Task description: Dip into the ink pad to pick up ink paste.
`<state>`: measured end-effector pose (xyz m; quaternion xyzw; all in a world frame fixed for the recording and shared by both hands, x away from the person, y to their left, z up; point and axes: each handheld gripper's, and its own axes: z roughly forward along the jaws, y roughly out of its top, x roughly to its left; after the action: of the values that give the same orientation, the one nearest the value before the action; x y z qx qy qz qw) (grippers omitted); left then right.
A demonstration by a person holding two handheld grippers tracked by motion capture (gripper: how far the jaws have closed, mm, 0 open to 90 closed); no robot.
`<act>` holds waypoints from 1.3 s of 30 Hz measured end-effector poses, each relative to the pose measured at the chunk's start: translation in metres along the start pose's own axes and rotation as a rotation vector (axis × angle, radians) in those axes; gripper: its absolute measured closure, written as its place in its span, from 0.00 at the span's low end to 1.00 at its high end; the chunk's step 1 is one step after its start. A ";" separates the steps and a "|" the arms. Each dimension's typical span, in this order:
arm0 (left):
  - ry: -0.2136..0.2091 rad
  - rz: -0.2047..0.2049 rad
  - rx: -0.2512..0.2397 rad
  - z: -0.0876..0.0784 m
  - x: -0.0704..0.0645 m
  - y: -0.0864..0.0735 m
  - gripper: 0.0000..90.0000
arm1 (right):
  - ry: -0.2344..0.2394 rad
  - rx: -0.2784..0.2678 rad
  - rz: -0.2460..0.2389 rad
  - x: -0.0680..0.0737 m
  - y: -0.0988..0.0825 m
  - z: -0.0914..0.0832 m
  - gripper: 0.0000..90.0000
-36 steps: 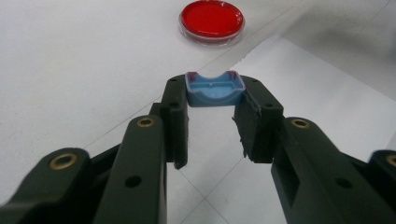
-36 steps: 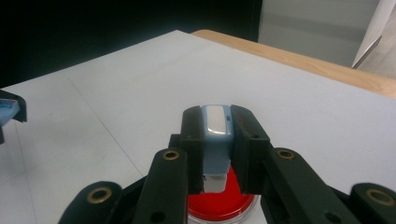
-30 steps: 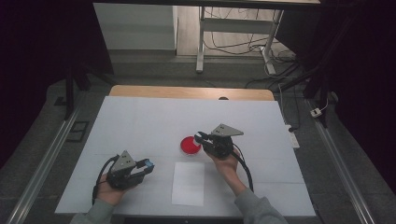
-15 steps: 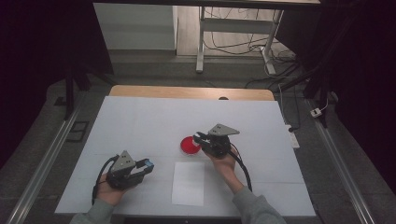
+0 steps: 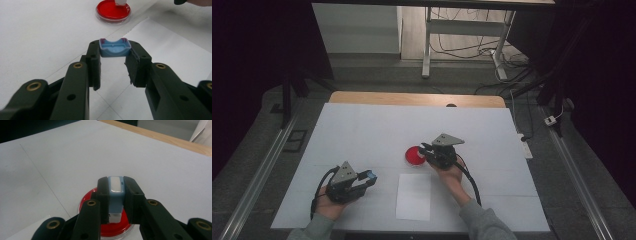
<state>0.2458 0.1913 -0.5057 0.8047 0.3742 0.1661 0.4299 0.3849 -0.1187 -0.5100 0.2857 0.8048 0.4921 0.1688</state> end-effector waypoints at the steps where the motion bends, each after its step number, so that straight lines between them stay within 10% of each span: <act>1: 0.000 0.000 0.000 0.000 0.000 0.000 0.73 | 0.000 0.002 0.001 0.000 -0.001 0.001 0.84; 39: -0.002 -0.003 -0.002 -0.001 0.001 0.000 0.73 | -0.007 0.021 -0.004 0.001 -0.004 0.003 0.84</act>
<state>0.2458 0.1925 -0.5051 0.8038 0.3748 0.1651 0.4315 0.3843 -0.1169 -0.5149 0.2874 0.8101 0.4821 0.1696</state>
